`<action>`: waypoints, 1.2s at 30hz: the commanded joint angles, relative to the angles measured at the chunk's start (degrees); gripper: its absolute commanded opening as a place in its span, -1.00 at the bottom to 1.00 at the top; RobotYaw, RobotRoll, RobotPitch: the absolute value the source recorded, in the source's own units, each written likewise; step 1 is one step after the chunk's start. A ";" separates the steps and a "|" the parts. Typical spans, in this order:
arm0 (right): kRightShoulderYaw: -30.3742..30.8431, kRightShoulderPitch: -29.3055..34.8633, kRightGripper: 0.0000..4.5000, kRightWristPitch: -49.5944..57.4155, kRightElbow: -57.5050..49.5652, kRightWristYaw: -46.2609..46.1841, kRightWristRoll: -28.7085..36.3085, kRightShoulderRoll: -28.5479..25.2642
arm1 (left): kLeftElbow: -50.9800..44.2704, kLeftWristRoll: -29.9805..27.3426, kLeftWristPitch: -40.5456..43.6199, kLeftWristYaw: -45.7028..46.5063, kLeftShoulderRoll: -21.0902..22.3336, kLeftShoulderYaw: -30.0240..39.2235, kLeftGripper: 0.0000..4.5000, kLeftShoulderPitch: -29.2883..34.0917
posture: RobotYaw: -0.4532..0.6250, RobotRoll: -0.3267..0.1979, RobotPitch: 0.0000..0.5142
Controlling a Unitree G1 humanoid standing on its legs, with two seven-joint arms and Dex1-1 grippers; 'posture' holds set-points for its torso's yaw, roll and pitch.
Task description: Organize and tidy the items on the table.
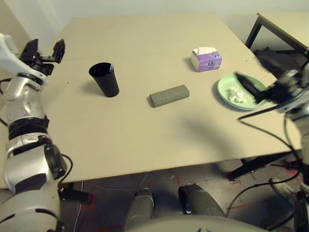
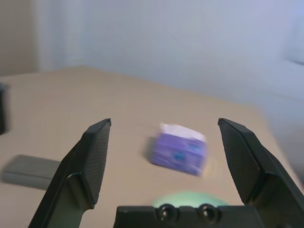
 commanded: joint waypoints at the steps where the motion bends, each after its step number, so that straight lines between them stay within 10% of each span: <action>1: -3.99 -0.81 1.00 -5.24 11.56 2.63 -1.88 -3.36 | -5.08 -1.72 2.29 -0.64 0.14 1.99 0.99 6.11 | -0.43 0.25 -0.61; 14: -0.99 -12.69 1.00 -31.17 63.75 20.91 -10.77 -9.21 | -20.99 -5.58 5.17 0.98 -7.23 5.30 0.99 25.68 | -0.28 0.25 -0.63; 36: -1.83 -16.93 1.00 -33.45 73.55 22.76 -11.02 -7.62 | -25.54 -2.78 6.53 4.37 -10.09 3.27 0.99 34.98 | -0.19 0.25 -0.56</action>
